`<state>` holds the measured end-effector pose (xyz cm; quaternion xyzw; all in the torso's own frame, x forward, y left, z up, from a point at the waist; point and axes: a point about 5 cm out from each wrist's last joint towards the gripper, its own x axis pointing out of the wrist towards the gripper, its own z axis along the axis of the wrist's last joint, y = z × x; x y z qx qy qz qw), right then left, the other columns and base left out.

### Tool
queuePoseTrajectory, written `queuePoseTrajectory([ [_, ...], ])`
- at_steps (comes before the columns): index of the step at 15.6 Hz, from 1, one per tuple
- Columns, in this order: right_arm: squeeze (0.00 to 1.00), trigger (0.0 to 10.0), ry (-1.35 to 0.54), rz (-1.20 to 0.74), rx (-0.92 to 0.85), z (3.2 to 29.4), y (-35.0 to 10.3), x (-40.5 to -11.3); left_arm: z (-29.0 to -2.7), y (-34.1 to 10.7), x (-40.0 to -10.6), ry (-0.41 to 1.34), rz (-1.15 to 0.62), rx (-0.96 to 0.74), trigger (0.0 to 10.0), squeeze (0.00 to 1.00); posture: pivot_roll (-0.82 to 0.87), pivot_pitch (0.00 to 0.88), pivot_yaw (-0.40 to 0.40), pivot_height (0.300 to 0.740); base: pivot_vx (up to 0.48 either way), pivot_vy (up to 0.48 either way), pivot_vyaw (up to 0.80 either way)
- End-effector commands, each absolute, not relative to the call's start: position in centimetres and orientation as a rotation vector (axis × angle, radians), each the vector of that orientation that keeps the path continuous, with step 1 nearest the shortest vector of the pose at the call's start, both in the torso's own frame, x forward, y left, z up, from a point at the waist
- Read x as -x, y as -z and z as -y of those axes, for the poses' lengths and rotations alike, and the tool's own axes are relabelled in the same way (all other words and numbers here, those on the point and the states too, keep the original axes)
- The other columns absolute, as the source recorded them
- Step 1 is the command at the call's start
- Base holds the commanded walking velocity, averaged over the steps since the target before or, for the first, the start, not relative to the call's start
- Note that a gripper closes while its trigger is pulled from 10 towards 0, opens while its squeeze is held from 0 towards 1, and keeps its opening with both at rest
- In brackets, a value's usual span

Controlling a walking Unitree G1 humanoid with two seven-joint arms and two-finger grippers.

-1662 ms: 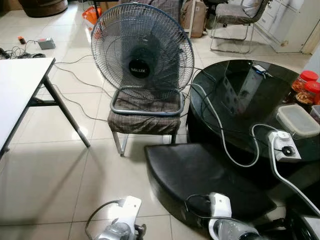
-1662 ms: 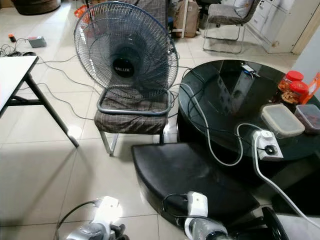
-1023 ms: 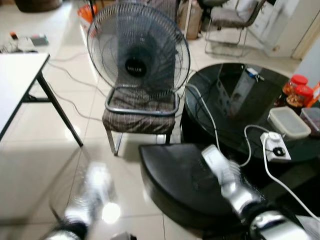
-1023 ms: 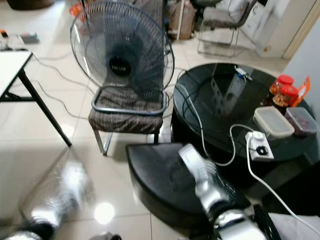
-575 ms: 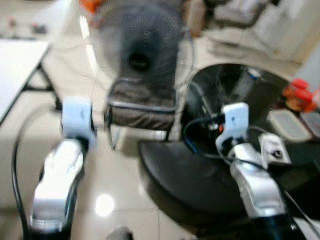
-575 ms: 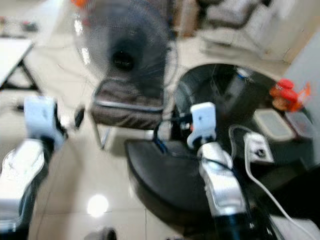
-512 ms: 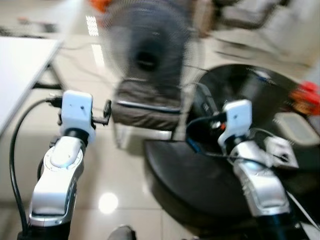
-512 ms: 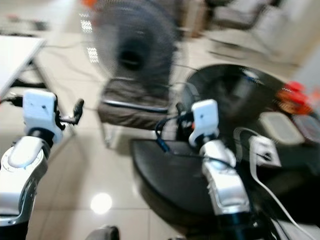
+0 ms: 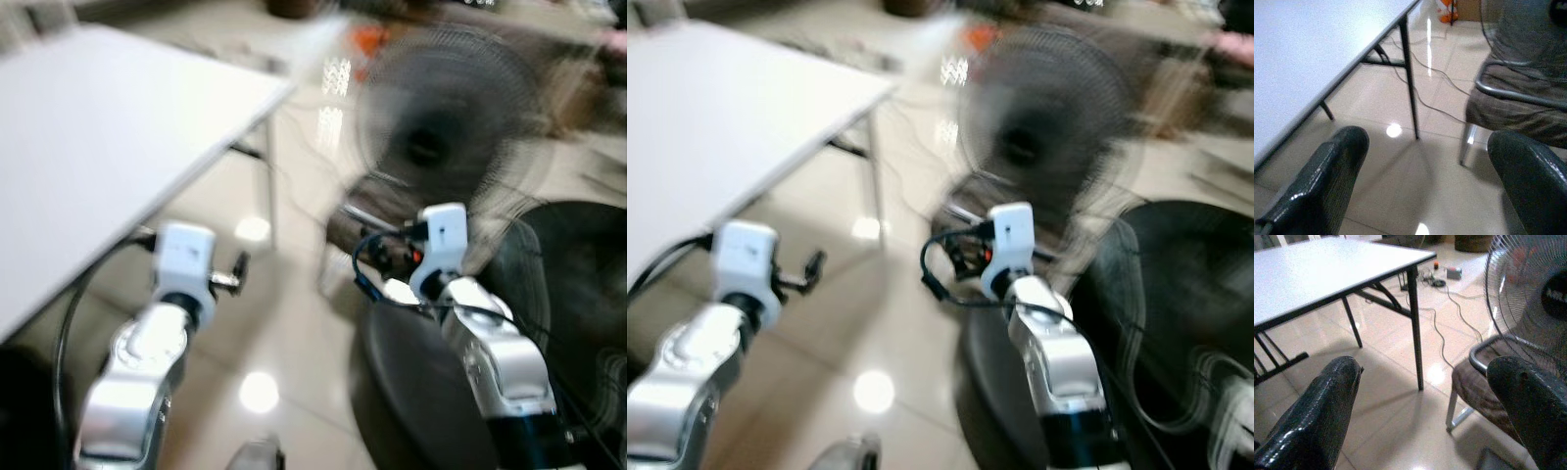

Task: Setting the table

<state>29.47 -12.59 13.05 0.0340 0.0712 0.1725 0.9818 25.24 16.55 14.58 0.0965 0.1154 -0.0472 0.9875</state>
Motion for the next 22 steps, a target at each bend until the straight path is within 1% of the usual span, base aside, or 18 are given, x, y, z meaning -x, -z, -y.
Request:
queuePoseTrajectory([
  [1,0.7,10.0,-0.311,-0.129,-0.073,13.3,-13.5,-29.4,-16.4,-15.3,-25.7,0.096,-0.201,-0.232,10.0,0.0,0.01,0.0,-0.056,0.74,0.0,0.0,0.8],
  [2,0.69,10.0,-0.256,-0.109,-0.111,13.9,-13.9,-29.4,-16.4,-16.4,-26.2,0.11,-0.16,-0.262,10.0,0.0,0.01,0.0,-0.03,0.74,0.0,0.0,0.8],
  [3,0.0,10.0,-0.236,-0.112,-0.135,14.1,-13.6,-29.0,-16.6,-17.2,-26.6,0.113,-0.132,-0.263,10.0,0.0,0.02,0.0,-0.007,0.74,0.0,0.0,0.8],
  [4,0.0,10.0,-0.197,-0.13,-0.174,14.3,-13.0,-28.8,-16.6,-17.7,-26.8,0.145,-0.121,-0.294,10.0,0.0,0.02,0.0,0.008,0.74,0.0,0.0,0.8],
  [5,0.0,10.0,-0.2,-0.124,-0.165,13.8,-13.0,-28.6,-16.8,-17.8,-26.8,0.17,-0.122,-0.316,10.0,0.0,0.0,0.0,0.035,0.74,0.0,0.315,0.8],
  [6,0.0,10.0,-0.233,-0.103,-0.146,13.3,-13.5,-28.7,-17.1,-17.6,-26.8,0.163,-0.133,-0.282,10.0,0.0,0.0,0.0,0.037,0.74,0.0,0.48,0.8],
  [10,0.0,10.0,-0.343,-0.087,-0.059,12.1,-14.1,-29.0,-17.4,-17.2,-26.3,0.118,-0.143,-0.269,10.0,0.0,0.03,0.0,-0.015,0.74,0.0,0.48,0.8],
  [12,0.0,10.0,-0.385,-0.084,-0.052,11.7,-14.4,-29.5,-18.4,-16.5,-25.5,0.063,-0.181,-0.253,10.0,0.0,0.05,0.0,-0.05,0.74,0.0,0.48,0.8],
  [14,0.0,10.0,-0.395,-0.085,-0.049,11.6,-14.4,-29.6,-18.7,-16.4,-25.2,0.045,-0.183,-0.249,10.0,0.0,0.06,0.0,-0.06,0.74,0.0,0.48,0.8],
  [17,0.0,10.0,-0.413,-0.093,-0.043,11.5,-14.2,-29.8,-18.8,-16.9,-25.3,0.037,-0.161,-0.309,10.0,0.0,0.06,0.0,-0.067,0.74,0.0,0.48,0.8],
  [22,0.0,10.0,-0.434,-0.098,-0.048,11.6,-14.0,-29.5,-17.7,-17.5,-25.5,0.073,-0.135,-0.324,10.0,0.0,0.06,0.0,-0.067,0.74,0.0,0.48,0.8],
])
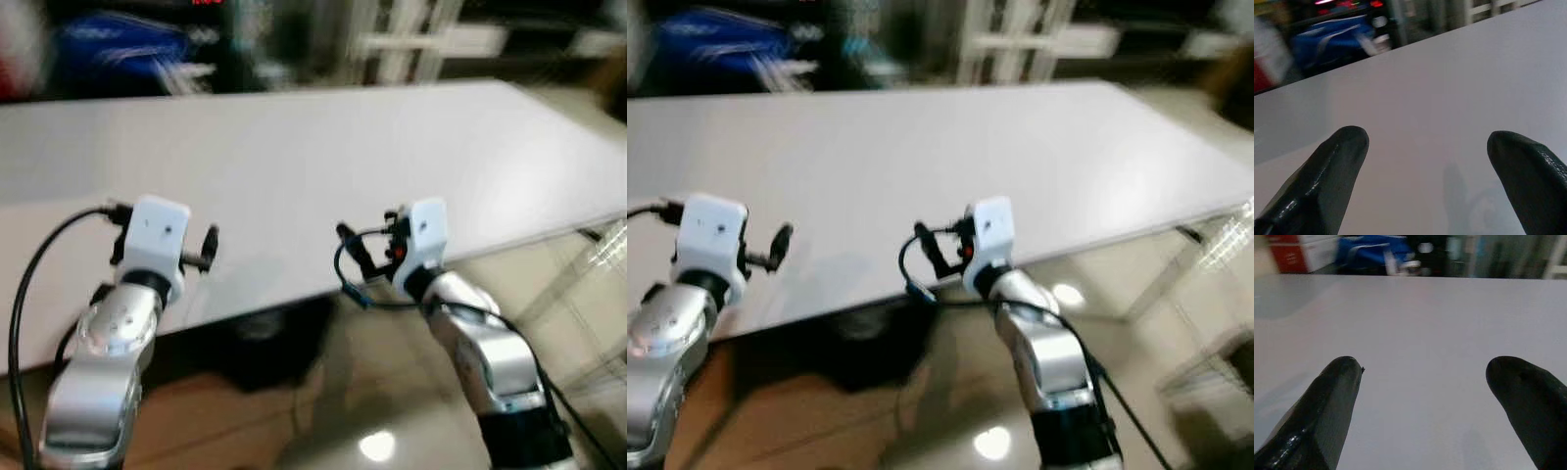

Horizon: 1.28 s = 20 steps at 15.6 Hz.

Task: Setting the table

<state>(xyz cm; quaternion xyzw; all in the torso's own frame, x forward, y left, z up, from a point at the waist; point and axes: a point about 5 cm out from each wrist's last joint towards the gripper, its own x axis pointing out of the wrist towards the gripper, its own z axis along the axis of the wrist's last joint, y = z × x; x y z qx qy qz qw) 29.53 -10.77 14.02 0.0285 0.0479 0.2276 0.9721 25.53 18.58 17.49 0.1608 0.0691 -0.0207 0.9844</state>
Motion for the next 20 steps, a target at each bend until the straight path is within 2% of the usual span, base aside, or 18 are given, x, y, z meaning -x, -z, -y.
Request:
queuePoseTrajectory([
  [1,0.0,10.0,-0.439,-0.103,-0.054,11.7,-13.8,-29.4,-17.6,-17.4,-25.4,0.075,-0.139,-0.33,10.0,0.0,0.06,0.0,-0.067,0.74,0.0,0.48,0.8],
  [9,0.0,10.0,-0.438,-0.112,-0.049,12.3,-13.4,-29.0,-17.3,-17.5,-25.3,0.104,-0.138,-0.356,10.0,0.0,0.07,0.0,-0.06,0.74,0.0,0.48,0.8],
  [11,0.0,10.0,-0.327,-0.105,-0.076,13.4,-13.7,-29.5,-17.3,-17.7,-25.5,0.109,-0.127,-0.373,10.0,0.0,0.07,0.0,-0.058,0.74,0.0,0.48,0.0],
  [14,0.0,10.0,-0.204,0.005,-0.156,14.0,-15.4,-30.0,-17.7,-18.6,-26.3,0.088,-0.091,-0.373,10.0,0.0,0.07,0.0,-0.055,0.74,0.0,0.48,0.0],
  [16,0.0,10.0,-0.142,0.005,0.013,14.0,-15.6,-30.2,-17.5,-19.1,-26.6,0.089,-0.063,-0.362,10.0,0.0,0.06,0.0,-0.043,0.74,0.0,0.48,0.0],
  [20,0.0,10.0,-0.223,-0.002,-0.106,13.3,-15.5,-29.4,-17.0,-21.0,-27.2,0.091,0.035,-0.341,10.0,0.0,0.06,0.0,-0.044,0.74,0.0,0.48,-0.2],
])
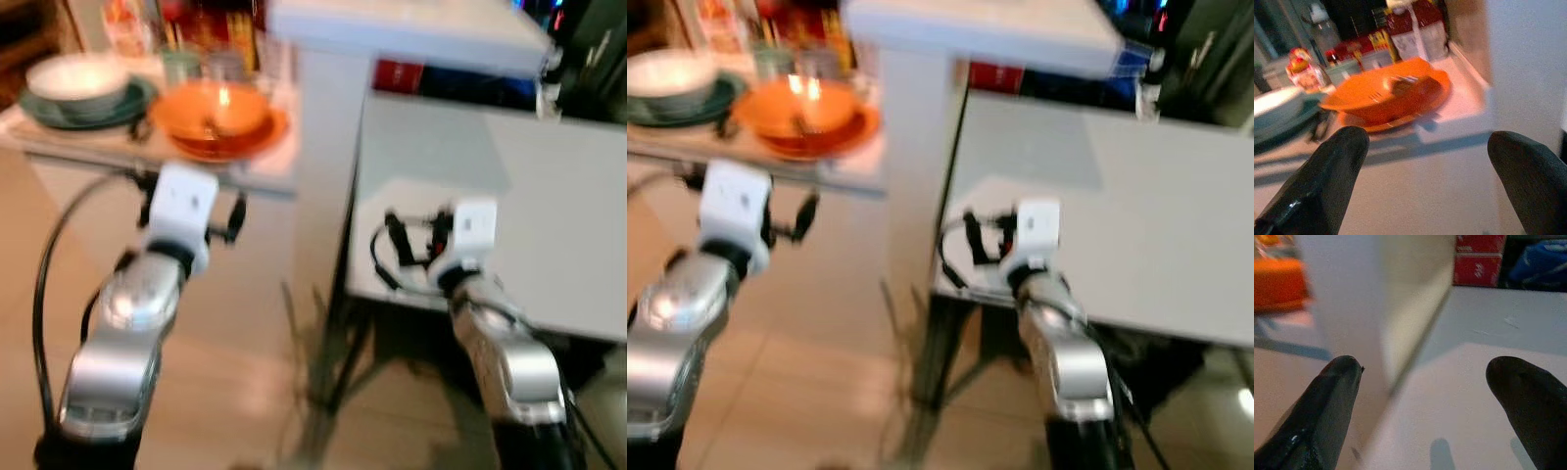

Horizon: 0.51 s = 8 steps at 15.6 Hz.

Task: Setting the table

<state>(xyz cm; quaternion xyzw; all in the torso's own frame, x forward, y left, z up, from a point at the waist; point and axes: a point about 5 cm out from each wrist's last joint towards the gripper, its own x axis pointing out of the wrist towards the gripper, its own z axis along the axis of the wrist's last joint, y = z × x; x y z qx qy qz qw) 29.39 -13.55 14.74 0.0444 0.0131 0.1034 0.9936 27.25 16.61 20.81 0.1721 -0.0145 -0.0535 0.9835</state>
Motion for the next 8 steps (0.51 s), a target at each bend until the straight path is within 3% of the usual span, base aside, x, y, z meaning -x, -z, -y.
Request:
queuePoseTrajectory([
  [1,0.0,10.0,-0.225,0.002,-0.105,13.2,-15.6,-29.5,-17.0,-21.0,-27.2,0.09,0.036,-0.342,10.0,0.0,0.06,0.0,-0.044,0.74,0.0,0.48,-0.8],
  [6,0.0,10.0,-0.256,0.036,-0.089,12.9,-16.3,-29.5,-16.9,-21.0,-27.2,0.091,0.039,-0.342,10.0,0.0,0.06,0.0,-0.046,0.74,0.0,0.48,-0.8],
  [8,0.0,10.0,-0.289,0.072,-0.117,12.6,-16.8,-29.2,-17.0,-21.1,-27.0,0.089,0.043,-0.343,10.0,0.0,0.06,0.0,-0.05,0.74,0.0,0.48,0.0],
])
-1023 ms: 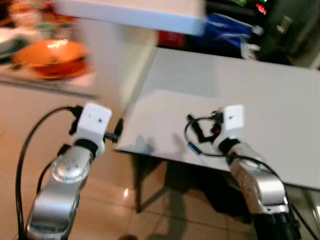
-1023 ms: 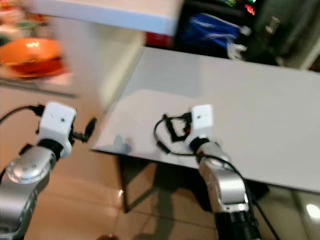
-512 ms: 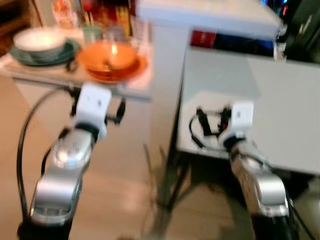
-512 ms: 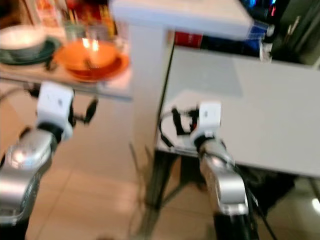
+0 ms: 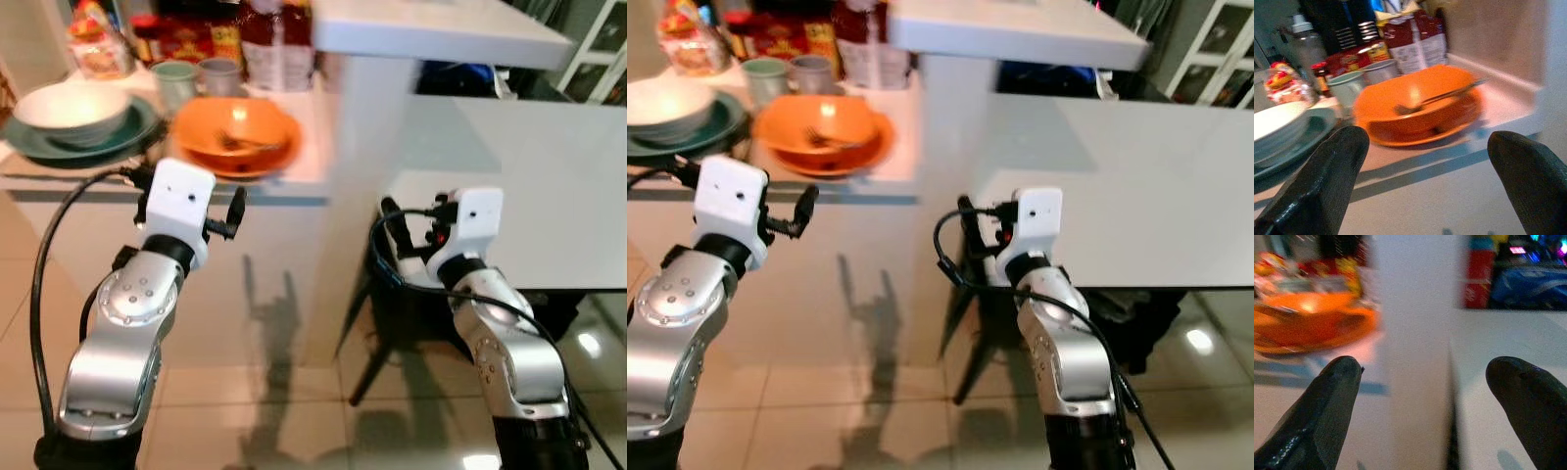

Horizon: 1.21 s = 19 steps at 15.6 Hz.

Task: Setting the table

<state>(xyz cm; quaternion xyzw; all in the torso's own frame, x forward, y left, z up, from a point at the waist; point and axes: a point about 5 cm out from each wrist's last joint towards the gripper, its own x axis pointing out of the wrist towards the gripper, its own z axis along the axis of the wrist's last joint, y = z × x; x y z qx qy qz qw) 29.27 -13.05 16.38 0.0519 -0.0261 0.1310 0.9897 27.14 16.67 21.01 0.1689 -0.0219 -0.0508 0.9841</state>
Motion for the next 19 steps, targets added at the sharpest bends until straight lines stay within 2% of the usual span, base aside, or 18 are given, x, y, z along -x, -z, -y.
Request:
queuePoseTrajectory([
  [1,0.0,10.0,-0.304,0.084,-0.121,12.5,-17.0,-29.2,-17.0,-21.2,-27.0,0.086,0.05,-0.342,10.0,0.0,0.06,0.0,-0.051,0.74,0.0,0.48,0.0],
  [8,0.0,10.0,-0.289,0.282,-0.231,13.2,-20.2,-28.9,-16.5,-23.5,-27.1,0.11,0.156,-0.328,10.0,0.0,0.06,0.0,-0.059,0.74,0.0,0.48,0.0],
  [10,0.0,10.0,-0.294,0.217,-0.164,12.7,-19.7,-29.4,-16.5,-23.3,-27.2,0.111,0.141,-0.338,10.0,0.0,0.07,0.0,-0.06,0.74,0.0,0.48,0.0],
  [11,0.0,10.0,-0.289,0.169,-0.068,12.2,-19.1,-29.7,-16.5,-23.0,-27.3,0.112,0.125,-0.346,10.0,0.0,0.07,0.0,-0.062,0.74,0.0,0.48,0.0],
  [13,0.0,10.0,-0.29,0.165,-0.042,12.1,-18.8,-29.9,-16.4,-22.4,-27.4,0.11,0.092,-0.348,10.0,0.0,0.07,0.0,-0.068,0.74,0.0,0.48,0.0],
  [17,0.0,10.0,-0.248,0.112,-0.104,12.1,-18.3,-30.8,-16.9,-21.1,-27.7,0.032,0.023,-0.326,10.0,0.0,0.07,0.0,-0.068,0.74,0.0,0.48,0.0],
  [19,0.0,10.0,-0.22,0.073,-0.061,12.1,-17.9,-31.5,-16.6,-21.3,-27.7,0.059,0.035,-0.283,10.0,0.0,0.07,0.0,-0.071,0.74,0.0,0.0,0.0],
])
